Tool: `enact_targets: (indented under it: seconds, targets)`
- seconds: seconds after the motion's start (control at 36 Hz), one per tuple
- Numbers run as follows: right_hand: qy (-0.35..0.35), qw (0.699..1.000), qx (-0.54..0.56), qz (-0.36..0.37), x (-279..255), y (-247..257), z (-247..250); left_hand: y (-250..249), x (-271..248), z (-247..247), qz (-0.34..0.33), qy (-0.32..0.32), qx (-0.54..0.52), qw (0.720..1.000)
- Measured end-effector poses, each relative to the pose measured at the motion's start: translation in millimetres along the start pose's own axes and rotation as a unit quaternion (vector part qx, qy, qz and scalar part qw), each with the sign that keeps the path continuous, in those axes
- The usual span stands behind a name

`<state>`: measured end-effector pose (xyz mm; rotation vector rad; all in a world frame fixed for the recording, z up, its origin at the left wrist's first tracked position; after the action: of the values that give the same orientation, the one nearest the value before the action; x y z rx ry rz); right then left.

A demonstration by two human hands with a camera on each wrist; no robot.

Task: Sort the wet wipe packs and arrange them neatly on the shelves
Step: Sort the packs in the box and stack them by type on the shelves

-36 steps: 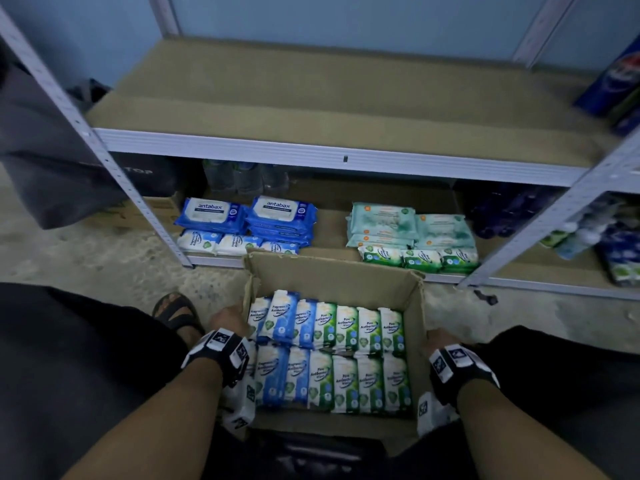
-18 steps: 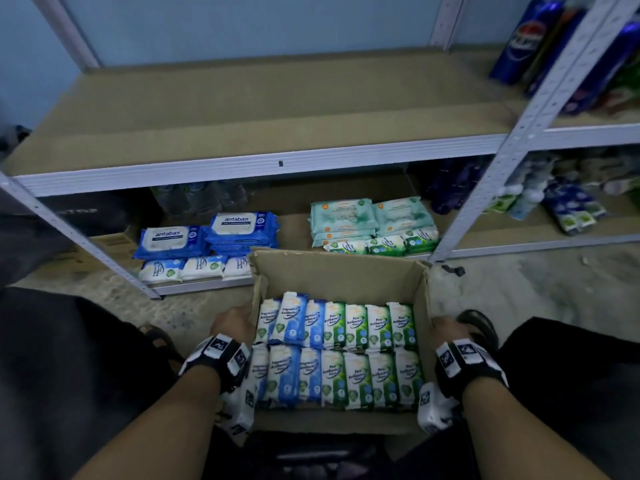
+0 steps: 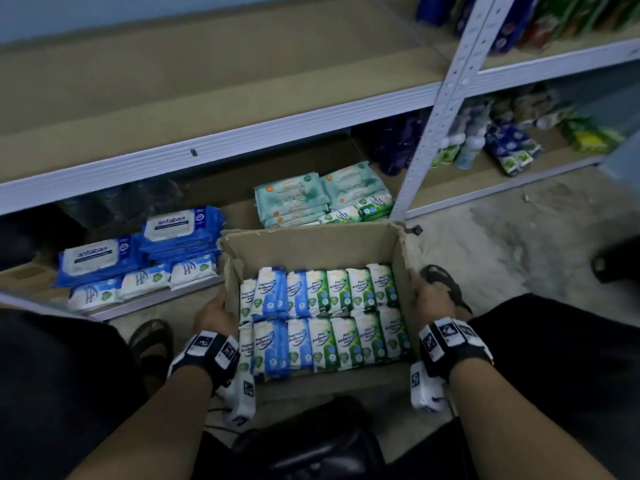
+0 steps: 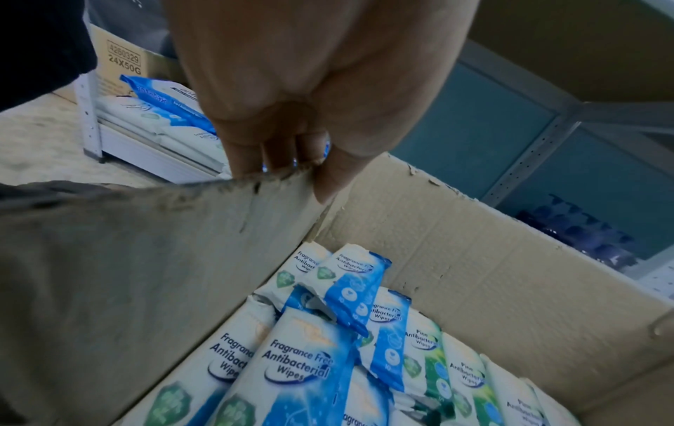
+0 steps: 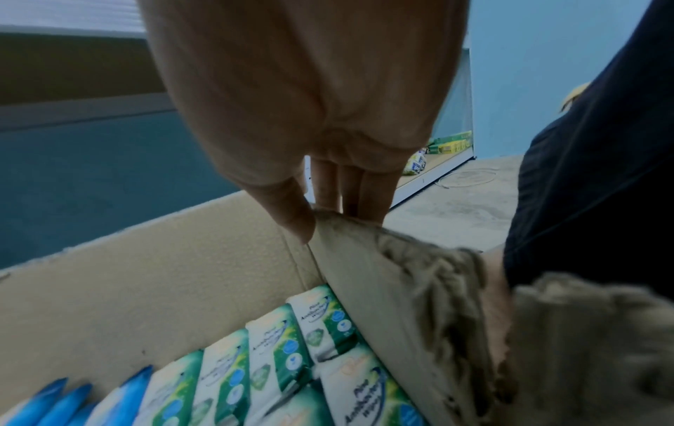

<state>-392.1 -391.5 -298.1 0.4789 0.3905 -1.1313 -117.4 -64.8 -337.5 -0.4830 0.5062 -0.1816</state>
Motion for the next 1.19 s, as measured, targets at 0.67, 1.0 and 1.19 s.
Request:
enact_targets:
  seconds: [0.67, 1.0, 1.19]
  targets:
    - [0.024, 0.994, -0.105, 0.006, -23, -9, -3, 8, -18, 2, -0.023, 0.061, 0.006, 0.998]
    - [-0.044, 0.999, 0.006, 0.0, -27, 25, 28, -60, -20, 21, -0.077, -0.035, 0.007, 0.996]
    - [0.0, 0.996, 0.058, 0.066, -20, 89, 41, -106, -10, 27, -0.105, 0.029, -0.012, 0.994]
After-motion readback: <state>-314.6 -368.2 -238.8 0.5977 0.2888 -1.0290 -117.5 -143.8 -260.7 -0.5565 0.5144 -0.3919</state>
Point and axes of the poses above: each hand's wrist, its own x-axis towards the middle knuckle, its own z-axis out of the back of the hand, y = z × x, the point moved 8 cm from there along x, towards the middle knuckle, and after that the axes turned 3 degrees about -z, right-handed, at the moved point
